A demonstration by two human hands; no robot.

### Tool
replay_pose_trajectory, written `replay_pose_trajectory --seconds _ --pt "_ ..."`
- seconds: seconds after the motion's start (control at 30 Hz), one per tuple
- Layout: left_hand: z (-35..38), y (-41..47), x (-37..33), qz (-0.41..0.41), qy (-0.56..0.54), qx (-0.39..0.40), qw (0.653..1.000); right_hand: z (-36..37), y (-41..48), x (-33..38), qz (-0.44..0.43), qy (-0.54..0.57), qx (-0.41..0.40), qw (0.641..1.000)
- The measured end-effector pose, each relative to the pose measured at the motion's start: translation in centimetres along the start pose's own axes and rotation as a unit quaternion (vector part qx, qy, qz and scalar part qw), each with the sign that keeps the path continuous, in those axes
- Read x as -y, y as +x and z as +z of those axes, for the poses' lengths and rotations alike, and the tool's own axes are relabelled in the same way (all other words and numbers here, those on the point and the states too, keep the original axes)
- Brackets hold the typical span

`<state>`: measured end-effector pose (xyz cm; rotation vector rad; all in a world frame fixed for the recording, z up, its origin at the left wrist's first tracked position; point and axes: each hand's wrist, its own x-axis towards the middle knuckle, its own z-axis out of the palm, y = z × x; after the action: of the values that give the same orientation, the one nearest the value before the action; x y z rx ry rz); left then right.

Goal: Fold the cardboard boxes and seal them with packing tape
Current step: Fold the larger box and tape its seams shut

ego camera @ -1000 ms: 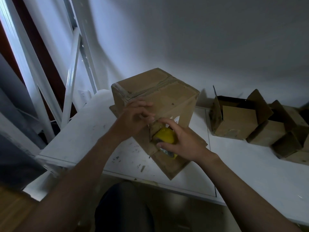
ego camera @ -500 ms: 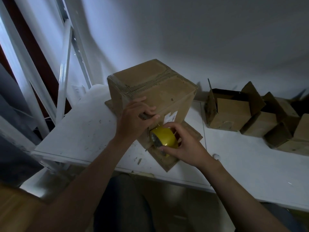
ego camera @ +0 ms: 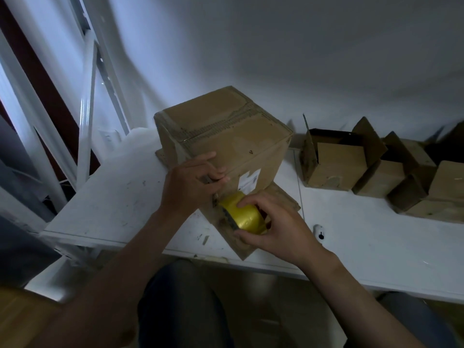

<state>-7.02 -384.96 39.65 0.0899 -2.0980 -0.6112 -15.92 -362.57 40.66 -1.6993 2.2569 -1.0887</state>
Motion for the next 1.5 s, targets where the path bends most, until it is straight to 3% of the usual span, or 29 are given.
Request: replay_pose_trajectory --seconds 0.27,0.43,0.63,0.77,0.83,0.93,1.03,1.1,1.2,1.37,1.5 --pt "-1.2 1.5 2.7 -0.049 -0.124 0.062 0.989 0.6 0.9 2.0 -0.002 0.006 -0.026 1.000" --pt "-1.4 2.2 3.8 -0.018 -0.140 0.092 0.986 2.5 1.7 2.0 0.044 -0.030 -0.039 0.998" --pt "-1.8 1.4 5.3 -0.130 -0.258 0.106 0.951 3.9 3.1 1.5 0.052 -0.040 -0.021 0.998" --pt "-2.4 0.2 4.3 -0.156 -0.193 0.113 0.962 4.2 2.4 1.0 0.051 -0.016 -0.014 0.998" --pt "-3.0 -0.4 2.4 -0.233 -0.146 0.070 0.959 4.1 2.1 1.0 0.043 -0.008 -0.019 0.999" --pt "-3.0 -2.9 -1.0 -0.409 -0.091 -0.035 0.907 3.5 1.9 1.1 0.046 -0.004 -0.020 0.999" --pt "-1.9 -5.4 -3.8 -0.576 -0.210 0.065 0.787 3.1 1.7 0.9 0.032 0.000 -0.009 0.999" --pt "-0.9 -6.1 -5.4 -0.605 -0.295 0.086 0.735 3.0 1.6 0.4 0.016 0.001 0.003 1.000" --pt "0.1 -6.2 -6.2 -0.606 -0.298 0.015 0.737 2.0 0.9 -0.8 0.007 0.003 0.024 1.000" --pt "1.8 -5.8 -7.8 -0.586 -0.200 -0.021 0.785 -1.6 -2.0 -5.7 0.045 -0.027 0.032 0.998" --pt "2.8 -5.1 -9.2 -0.597 -0.183 -0.071 0.778 -4.1 -4.7 -12.2 0.216 -0.101 0.072 0.968"
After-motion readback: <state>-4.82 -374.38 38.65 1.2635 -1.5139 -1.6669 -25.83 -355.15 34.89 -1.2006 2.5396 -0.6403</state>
